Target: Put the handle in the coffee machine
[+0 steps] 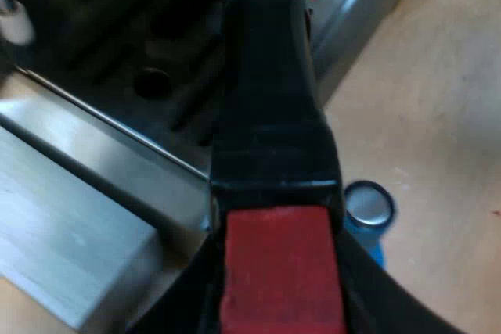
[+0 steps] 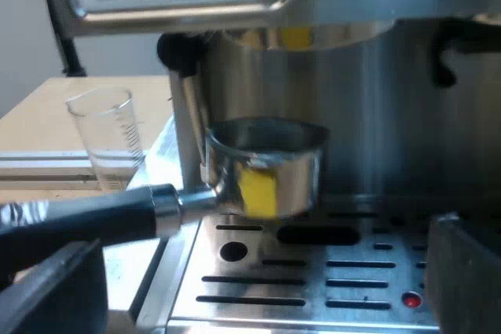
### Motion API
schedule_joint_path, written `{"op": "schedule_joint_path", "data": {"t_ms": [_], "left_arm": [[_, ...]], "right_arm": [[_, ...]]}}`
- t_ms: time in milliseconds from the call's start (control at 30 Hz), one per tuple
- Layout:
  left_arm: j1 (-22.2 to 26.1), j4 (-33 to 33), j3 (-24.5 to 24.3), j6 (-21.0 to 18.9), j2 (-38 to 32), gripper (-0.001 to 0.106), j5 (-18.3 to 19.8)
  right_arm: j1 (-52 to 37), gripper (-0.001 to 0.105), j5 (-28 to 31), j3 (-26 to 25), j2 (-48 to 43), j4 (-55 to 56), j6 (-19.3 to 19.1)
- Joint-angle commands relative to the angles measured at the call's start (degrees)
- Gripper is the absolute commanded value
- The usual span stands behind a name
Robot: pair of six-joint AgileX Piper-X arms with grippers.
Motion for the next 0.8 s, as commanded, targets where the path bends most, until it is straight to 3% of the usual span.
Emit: {"op": "schedule_joint_path", "data": {"t_ms": [33,267,533,667,800], "left_arm": [[-0.1,-1.0,-2.1,2.2,1.2,0.000,4.2],[-2.3,-1.6,-3.6,6.7,3.7,0.000,6.0],[-2.7,-9.0,-3.6,3.6,6.6,0.000,8.7],[-2.7,-10.6,-3.6,3.6,7.5,0.000,12.3],[-2.7,-11.5,-3.6,3.6,7.6,0.000,12.9]], "right_arm": [[-0.9,0.082,1.8,-0.1,-0.1,-0.3,-0.7],[-2.3,0.082,1.8,-0.1,-0.1,-0.3,-0.7],[-2.3,0.082,1.8,-0.1,-0.1,-0.3,-0.7],[-2.3,0.082,1.8,-0.1,-0.1,-0.3,-0.7],[-2.3,0.082,1.8,-0.1,-0.1,-0.3,-0.7]]}}
